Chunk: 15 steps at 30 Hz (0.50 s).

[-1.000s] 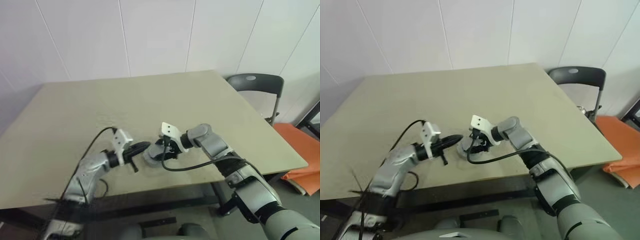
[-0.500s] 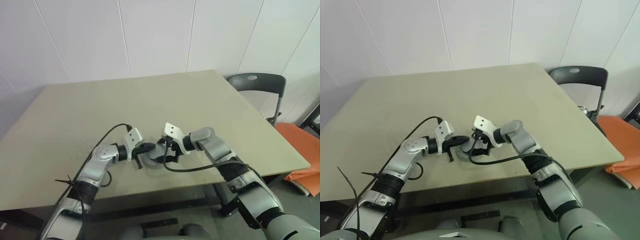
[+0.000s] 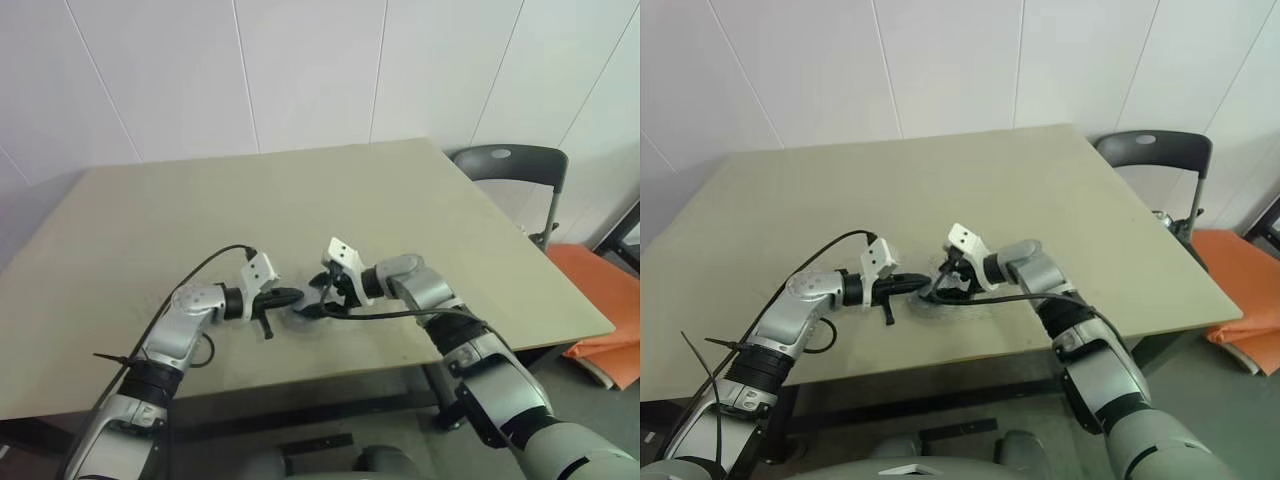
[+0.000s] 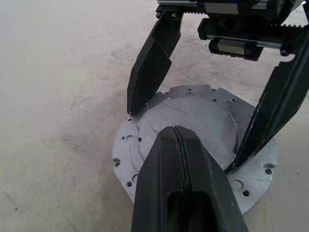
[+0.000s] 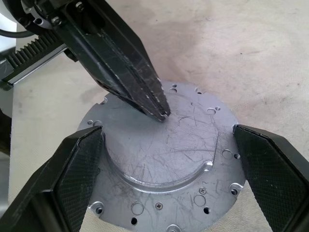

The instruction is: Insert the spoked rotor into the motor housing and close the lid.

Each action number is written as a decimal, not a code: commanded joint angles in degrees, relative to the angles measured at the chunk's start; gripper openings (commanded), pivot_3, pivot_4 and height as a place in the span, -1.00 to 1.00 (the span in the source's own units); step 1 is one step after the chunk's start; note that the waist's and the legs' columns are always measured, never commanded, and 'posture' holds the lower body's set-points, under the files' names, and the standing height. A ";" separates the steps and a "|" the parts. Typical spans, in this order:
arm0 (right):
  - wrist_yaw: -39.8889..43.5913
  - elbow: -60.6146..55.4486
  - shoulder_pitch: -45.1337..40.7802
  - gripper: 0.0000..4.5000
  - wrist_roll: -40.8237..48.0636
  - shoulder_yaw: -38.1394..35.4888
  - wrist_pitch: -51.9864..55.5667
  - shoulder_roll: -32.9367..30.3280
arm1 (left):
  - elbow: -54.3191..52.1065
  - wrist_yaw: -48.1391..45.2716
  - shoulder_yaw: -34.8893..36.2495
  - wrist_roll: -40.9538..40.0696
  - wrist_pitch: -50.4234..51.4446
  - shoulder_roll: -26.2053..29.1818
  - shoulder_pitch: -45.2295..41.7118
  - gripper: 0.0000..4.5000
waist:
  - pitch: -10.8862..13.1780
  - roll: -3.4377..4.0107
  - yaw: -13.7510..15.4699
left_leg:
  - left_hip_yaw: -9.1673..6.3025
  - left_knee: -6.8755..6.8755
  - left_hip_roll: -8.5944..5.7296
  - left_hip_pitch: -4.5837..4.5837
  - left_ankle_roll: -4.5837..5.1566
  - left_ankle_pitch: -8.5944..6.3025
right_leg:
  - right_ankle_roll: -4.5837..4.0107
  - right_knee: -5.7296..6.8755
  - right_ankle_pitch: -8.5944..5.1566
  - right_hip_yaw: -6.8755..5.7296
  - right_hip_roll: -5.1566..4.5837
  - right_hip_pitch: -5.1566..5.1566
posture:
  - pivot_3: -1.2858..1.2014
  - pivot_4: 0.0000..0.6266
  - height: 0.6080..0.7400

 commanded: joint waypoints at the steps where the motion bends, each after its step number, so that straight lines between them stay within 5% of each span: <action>1: -1.39 1.80 -1.31 0.99 -0.07 -2.99 0.21 -2.45 | 3.33 -1.91 -3.02 1.99 3.29 1.05 2.34 -1.00 | 0.08 0.01 0.01 | 0.00 0.00 0.00 -0.02 0.00 0.00 | 0.00 -0.05 0.00 0.01 -0.05 0.00 | 0.03 -1.00 1.00; 15: 14.10 -9.01 2.30 0.99 3.57 1.29 1.00 -7.72 | 4.47 -2.37 -2.10 2.39 2.38 1.17 1.34 -1.00 | 0.28 -0.29 0.33 | 0.26 -0.12 -0.32 -0.22 -0.12 -0.22 | 0.21 0.09 0.08 0.06 -0.24 -0.06 | 0.03 -1.00 1.00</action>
